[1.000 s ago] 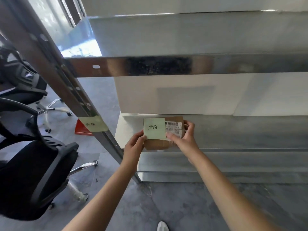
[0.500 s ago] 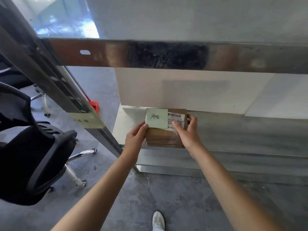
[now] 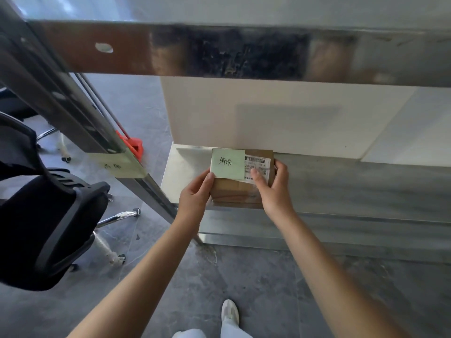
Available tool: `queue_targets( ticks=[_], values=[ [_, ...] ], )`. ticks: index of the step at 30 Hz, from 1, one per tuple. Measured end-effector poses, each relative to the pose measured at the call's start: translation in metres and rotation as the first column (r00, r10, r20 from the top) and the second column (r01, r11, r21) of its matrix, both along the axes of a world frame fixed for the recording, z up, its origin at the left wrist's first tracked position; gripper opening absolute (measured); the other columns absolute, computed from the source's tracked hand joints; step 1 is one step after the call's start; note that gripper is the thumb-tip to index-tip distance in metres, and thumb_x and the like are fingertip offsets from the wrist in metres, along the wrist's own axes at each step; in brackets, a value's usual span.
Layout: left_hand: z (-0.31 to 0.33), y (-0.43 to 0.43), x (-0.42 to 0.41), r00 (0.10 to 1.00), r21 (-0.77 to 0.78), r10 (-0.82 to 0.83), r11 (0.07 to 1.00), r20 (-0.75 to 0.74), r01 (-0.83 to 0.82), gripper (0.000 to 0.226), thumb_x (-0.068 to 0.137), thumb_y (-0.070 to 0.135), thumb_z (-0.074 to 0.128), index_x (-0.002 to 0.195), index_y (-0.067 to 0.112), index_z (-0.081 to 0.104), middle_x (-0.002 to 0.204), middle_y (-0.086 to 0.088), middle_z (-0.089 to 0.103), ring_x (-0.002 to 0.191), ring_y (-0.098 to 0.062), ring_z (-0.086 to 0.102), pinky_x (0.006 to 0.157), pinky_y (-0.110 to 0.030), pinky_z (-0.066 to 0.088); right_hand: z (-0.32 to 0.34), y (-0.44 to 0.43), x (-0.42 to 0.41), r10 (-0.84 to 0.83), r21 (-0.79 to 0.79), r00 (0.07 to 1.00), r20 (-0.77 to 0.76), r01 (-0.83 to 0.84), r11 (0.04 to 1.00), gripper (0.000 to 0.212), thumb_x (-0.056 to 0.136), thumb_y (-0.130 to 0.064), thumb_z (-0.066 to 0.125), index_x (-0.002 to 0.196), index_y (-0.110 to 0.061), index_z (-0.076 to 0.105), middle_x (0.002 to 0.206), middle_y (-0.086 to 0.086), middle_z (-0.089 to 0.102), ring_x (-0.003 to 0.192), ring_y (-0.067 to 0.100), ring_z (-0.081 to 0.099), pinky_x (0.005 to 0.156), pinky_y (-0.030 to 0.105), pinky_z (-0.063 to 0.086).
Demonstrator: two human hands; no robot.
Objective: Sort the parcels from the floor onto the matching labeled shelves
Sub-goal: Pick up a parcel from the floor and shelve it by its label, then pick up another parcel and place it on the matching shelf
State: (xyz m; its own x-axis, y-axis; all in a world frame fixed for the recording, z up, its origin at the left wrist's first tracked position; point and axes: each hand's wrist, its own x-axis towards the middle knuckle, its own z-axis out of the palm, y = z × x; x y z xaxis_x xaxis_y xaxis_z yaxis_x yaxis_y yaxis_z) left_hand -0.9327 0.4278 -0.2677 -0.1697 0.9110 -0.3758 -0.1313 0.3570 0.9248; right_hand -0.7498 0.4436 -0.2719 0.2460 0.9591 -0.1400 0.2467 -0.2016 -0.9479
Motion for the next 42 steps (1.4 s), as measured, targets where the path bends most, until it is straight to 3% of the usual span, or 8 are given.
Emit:
queue_targets(
  ticks=[7, 13, 17, 20, 22, 26, 30, 42],
  values=[
    [0.037, -0.007, 0.000, 0.981, 0.077, -0.036, 0.996, -0.191, 0.052, 0.041, 0.105, 0.035, 0.047, 0.140, 0.015, 0.059, 0.132, 0.009, 0.062, 0.126, -0.008, 0.055, 0.092, -0.014, 0.043, 0.020, -0.013, 0.001, 0.004, -0.069, 0.966, 0.257, 0.014, 0.998, 0.056, 0.105, -0.044, 0.040, 0.148, -0.009, 0.044, 0.146, 0.019, 0.037, 0.144, 0.030, 0.029, 0.116, 0.026, 0.020],
    [0.083, -0.022, 0.012, 0.930, 0.264, -0.106, 0.942, -0.351, 0.207, 0.045, 0.106, 0.033, 0.044, 0.151, 0.027, 0.043, 0.157, 0.004, 0.044, 0.147, -0.012, 0.036, 0.121, -0.033, 0.029, 0.068, -0.054, 0.010, 0.035, -0.018, 0.882, 0.470, -0.030, 0.999, 0.071, 0.102, -0.053, 0.035, 0.161, -0.016, 0.019, 0.165, 0.010, 0.014, 0.155, 0.024, 0.006, 0.127, 0.041, 0.011],
    [0.119, -0.049, 0.029, 0.894, 0.378, -0.216, 0.848, -0.393, 0.371, 0.047, 0.107, 0.029, 0.044, 0.154, 0.028, 0.038, 0.163, 0.013, 0.029, 0.147, 0.004, 0.017, 0.118, -0.020, 0.015, 0.109, -0.088, 0.014, -0.018, 0.033, 0.787, 0.616, -0.003, 0.999, 0.069, 0.105, -0.051, 0.032, 0.162, -0.019, 0.011, 0.171, 0.002, 0.000, 0.157, 0.019, -0.011, 0.128, 0.042, 0.000],
    [0.143, -0.069, 0.043, 0.872, 0.422, -0.266, 0.793, -0.410, 0.440, 0.048, 0.107, 0.029, 0.041, 0.155, 0.027, 0.036, 0.166, 0.010, 0.025, 0.152, 0.000, 0.013, 0.118, -0.021, 0.011, 0.138, -0.119, 0.023, -0.092, 0.112, 0.721, 0.687, 0.020, 0.994, 0.067, 0.106, -0.049, 0.032, 0.162, -0.021, 0.007, 0.171, -0.001, -0.002, 0.157, 0.017, -0.013, 0.128, 0.042, -0.003],
    [0.158, -0.080, 0.055, 0.856, 0.468, -0.299, 0.736, -0.423, 0.488, 0.049, 0.107, 0.032, 0.039, 0.155, 0.028, 0.034, 0.167, 0.009, 0.022, 0.155, -0.006, 0.009, 0.124, -0.029, 0.009, 0.157, -0.138, 0.031, -0.157, 0.164, 0.690, 0.706, 0.057, 0.985, 0.068, 0.106, -0.049, 0.030, 0.162, -0.021, 0.004, 0.171, -0.003, -0.004, 0.156, 0.014, -0.015, 0.127, 0.040, -0.007],
    [0.171, -0.108, 0.083, 0.765, 0.572, -0.273, 0.530, -0.583, 0.626, 0.052, 0.108, 0.037, 0.029, 0.158, 0.027, 0.024, 0.163, 0.020, 0.013, 0.147, 0.017, -0.005, 0.127, -0.027, -0.004, 0.184, -0.182, 0.046, -0.308, 0.271, 0.642, 0.702, 0.159, 0.949, 0.073, 0.105, -0.051, 0.024, 0.162, -0.017, -0.007, 0.169, -0.004, -0.018, 0.151, 0.006, -0.026, 0.125, 0.035, -0.016],
    [0.172, -0.144, 0.113, 0.659, 0.588, -0.169, 0.331, -0.733, 0.738, 0.058, 0.107, 0.041, 0.020, 0.162, 0.021, 0.012, 0.169, 0.011, 0.002, 0.154, 0.001, -0.012, 0.125, -0.025, -0.013, 0.187, -0.233, 0.056, -0.409, 0.325, 0.550, 0.728, 0.248, 0.913, 0.076, 0.104, -0.053, 0.023, 0.160, -0.017, -0.012, 0.165, -0.007, -0.026, 0.153, 0.009, -0.026, 0.124, 0.034, -0.017],
    [0.177, -0.231, 0.216, 0.555, 0.547, -0.155, 0.095, -0.817, 0.832, 0.061, 0.107, 0.041, 0.021, 0.162, 0.023, 0.001, 0.170, 0.006, -0.007, 0.155, -0.008, -0.016, 0.126, -0.035, -0.011, 0.190, -0.353, 0.135, -0.501, 0.306, 0.430, 0.751, 0.447, 0.841, 0.074, 0.105, -0.053, 0.021, 0.161, -0.016, -0.013, 0.168, -0.004, -0.023, 0.153, 0.008, -0.025, 0.126, 0.042, -0.016]
  ],
)
